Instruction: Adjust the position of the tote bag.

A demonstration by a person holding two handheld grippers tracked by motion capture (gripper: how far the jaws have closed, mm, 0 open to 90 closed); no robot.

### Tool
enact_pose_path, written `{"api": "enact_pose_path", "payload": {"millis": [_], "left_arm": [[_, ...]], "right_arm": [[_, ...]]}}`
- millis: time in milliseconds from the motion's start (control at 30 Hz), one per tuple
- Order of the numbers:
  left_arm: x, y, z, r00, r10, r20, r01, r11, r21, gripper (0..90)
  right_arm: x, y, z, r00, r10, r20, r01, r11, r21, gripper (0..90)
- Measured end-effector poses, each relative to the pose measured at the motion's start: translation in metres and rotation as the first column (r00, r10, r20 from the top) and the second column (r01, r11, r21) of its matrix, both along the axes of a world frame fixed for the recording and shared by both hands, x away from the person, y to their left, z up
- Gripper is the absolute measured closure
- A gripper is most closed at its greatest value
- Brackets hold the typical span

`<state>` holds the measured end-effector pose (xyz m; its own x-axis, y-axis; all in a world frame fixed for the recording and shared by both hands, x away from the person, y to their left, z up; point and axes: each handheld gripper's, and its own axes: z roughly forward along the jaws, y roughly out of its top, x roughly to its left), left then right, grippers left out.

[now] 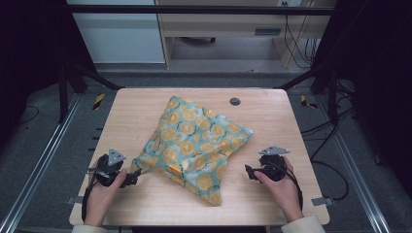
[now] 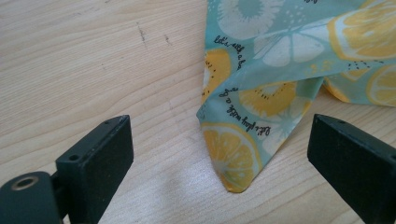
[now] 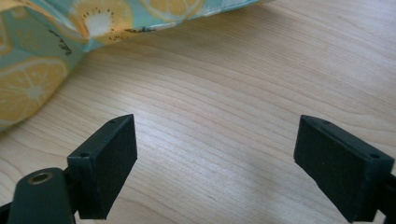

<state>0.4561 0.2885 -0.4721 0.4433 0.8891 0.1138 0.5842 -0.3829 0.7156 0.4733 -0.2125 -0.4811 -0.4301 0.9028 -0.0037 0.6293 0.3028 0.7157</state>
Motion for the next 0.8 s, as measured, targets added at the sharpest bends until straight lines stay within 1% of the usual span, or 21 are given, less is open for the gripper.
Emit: {"api": "enact_pose_path", "payload": {"millis": [133, 233, 367, 500, 600, 667, 700, 800], "left_arm": [[0.0, 0.0, -0.001, 1.0, 0.0, 0.0, 0.0, 1.0, 0.001, 7.1], [0.0, -0.001, -0.001, 1.0, -0.005, 0.003, 0.005, 1.0, 0.004, 7.1], [0.0, -0.002, -0.001, 1.0, -0.005, 0.005, 0.005, 0.9999, 0.011, 7.1], [-0.001, -0.001, -0.002, 1.0, -0.003, 0.002, 0.003, 0.9999, 0.015, 7.2], [-0.001, -0.002, -0.003, 1.0, -0.005, 0.002, 0.005, 0.9998, 0.018, 7.2], [-0.001, -0.002, -0.003, 1.0, -0.007, 0.003, 0.007, 0.9998, 0.02, 7.2], [-0.001, -0.002, -0.003, 1.0, -0.006, 0.004, 0.006, 0.9998, 0.019, 7.2], [-0.001, -0.002, -0.002, 0.9999, -0.012, 0.01, 0.012, 0.9998, 0.018, 7.2]], "right_arm": [[0.0, -0.001, 0.0, 0.9998, 0.001, -0.021, 0.0, 0.998, 0.063, 16.1], [0.0, -0.001, 0.001, 0.9995, 0.003, -0.031, 0.001, 0.994, 0.113, 18.3], [0.004, 0.002, 0.006, 0.9993, 0.004, -0.036, 0.001, 0.989, 0.15, 20.7], [0.014, 0.011, 0.014, 0.9992, 0.02, -0.035, -0.013, 0.986, 0.166, 22.2], [0.026, 0.016, 0.02, 0.999, 0.026, -0.035, -0.02, 0.988, 0.153, 23.6], [0.036, 0.017, 0.022, 0.9976, 0.029, -0.063, -0.018, 0.985, 0.17, 23.7], [0.042, 0.016, 0.023, 0.9973, 0.015, -0.072, -0.003, 0.986, 0.165, 23.8], [0.058, 0.013, 0.025, 0.9954, -0.019, -0.093, 0.035, 0.985, 0.167, 22.7]]}}
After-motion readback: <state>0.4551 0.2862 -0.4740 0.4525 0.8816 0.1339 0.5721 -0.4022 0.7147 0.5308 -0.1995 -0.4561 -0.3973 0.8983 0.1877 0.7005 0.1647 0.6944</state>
